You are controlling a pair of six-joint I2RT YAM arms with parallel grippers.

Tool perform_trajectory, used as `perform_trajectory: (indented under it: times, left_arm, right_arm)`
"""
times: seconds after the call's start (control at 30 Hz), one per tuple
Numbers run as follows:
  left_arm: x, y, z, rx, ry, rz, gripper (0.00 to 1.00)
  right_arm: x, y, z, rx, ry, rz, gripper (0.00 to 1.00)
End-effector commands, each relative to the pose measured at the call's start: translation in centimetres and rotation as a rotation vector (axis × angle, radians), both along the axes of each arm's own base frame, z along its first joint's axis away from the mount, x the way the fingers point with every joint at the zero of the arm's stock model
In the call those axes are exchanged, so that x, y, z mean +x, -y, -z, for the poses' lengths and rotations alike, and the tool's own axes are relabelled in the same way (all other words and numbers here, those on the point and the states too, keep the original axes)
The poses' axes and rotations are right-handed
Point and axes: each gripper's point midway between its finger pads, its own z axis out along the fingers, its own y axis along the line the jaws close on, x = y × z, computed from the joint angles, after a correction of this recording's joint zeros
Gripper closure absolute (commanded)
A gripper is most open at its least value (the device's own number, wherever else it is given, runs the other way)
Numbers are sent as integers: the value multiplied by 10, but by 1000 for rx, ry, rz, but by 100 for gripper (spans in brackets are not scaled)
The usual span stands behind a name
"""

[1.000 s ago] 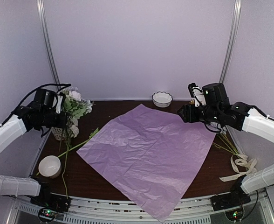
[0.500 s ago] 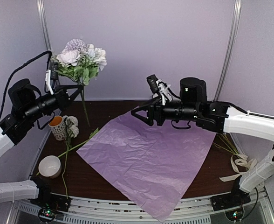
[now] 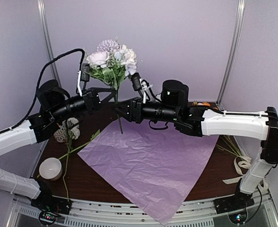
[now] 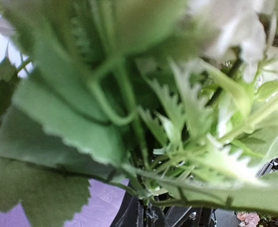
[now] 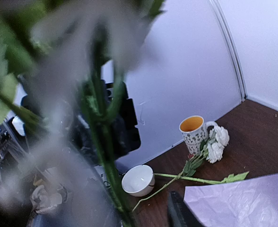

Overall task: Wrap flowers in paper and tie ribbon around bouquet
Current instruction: Pass from the left arm to the right, then place the fake flower on the flattened wrapping paper, then pick up the fake flower from the corner of the board.

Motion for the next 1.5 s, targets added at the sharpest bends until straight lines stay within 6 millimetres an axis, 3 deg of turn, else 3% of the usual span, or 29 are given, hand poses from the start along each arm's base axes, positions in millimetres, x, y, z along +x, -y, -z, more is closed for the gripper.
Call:
perform_trajectory:
  times: [0.0, 0.03, 0.1, 0.13, 0.2, 0.27, 0.37, 0.5, 0.6, 0.67, 0.77, 0.83, 1.03, 1.3, 1.33, 1.47]
  left_arm:
    - [-8, 1, -33, -101, 74, 36, 100]
    - [-8, 1, -33, -99, 70, 34, 100]
    - [2, -3, -27, -66, 36, -27, 100]
    - [11, -7, -19, -17, 1, -88, 92]
    - [36, -23, 8, 140, -69, -256, 58]
    - [55, -47, 37, 292, -125, -402, 42]
    - [75, -94, 86, 477, -228, -587, 36]
    - [91, -169, 157, 599, -421, -809, 35]
    - [91, -217, 214, 667, -563, -923, 34]
    - [88, -238, 241, 716, -639, -977, 34]
    - [83, -257, 271, 786, -717, -1027, 36]
    - [81, -264, 286, 812, -753, -1052, 36]
    - [88, -287, 320, 854, -856, -1099, 41]
    - [101, -290, 359, 919, -940, -1067, 53]
    - [102, -289, 362, 927, -945, -1061, 56]
    - [107, -289, 355, 921, -931, -1068, 86]
  right_arm:
    - [-3, -1, -10, 51, -16, -7, 86]
    - [0, 1, -6, 39, -25, 12, 97]
    - [9, 7, 2, 9, -53, 73, 100]
    - [16, 12, 7, -11, -74, 117, 100]
    - [37, 28, 29, -93, -134, 241, 100]
    - [60, 54, 69, -221, -208, 394, 100]
    - [83, 89, 131, -386, -314, 541, 100]
    - [96, 119, 205, -502, -439, 615, 100]
    - [103, 135, 241, -576, -490, 663, 100]
    - [103, 140, 257, -603, -522, 675, 89]
    - [104, 153, 262, -634, -514, 724, 59]
    - [104, 165, 255, -648, -481, 773, 52]
    - [98, 184, 223, -695, -343, 851, 50]
    - [86, 171, 200, -676, -277, 786, 50]
    - [85, 170, 199, -674, -276, 781, 50]
    - [84, 170, 192, -668, -261, 773, 51]
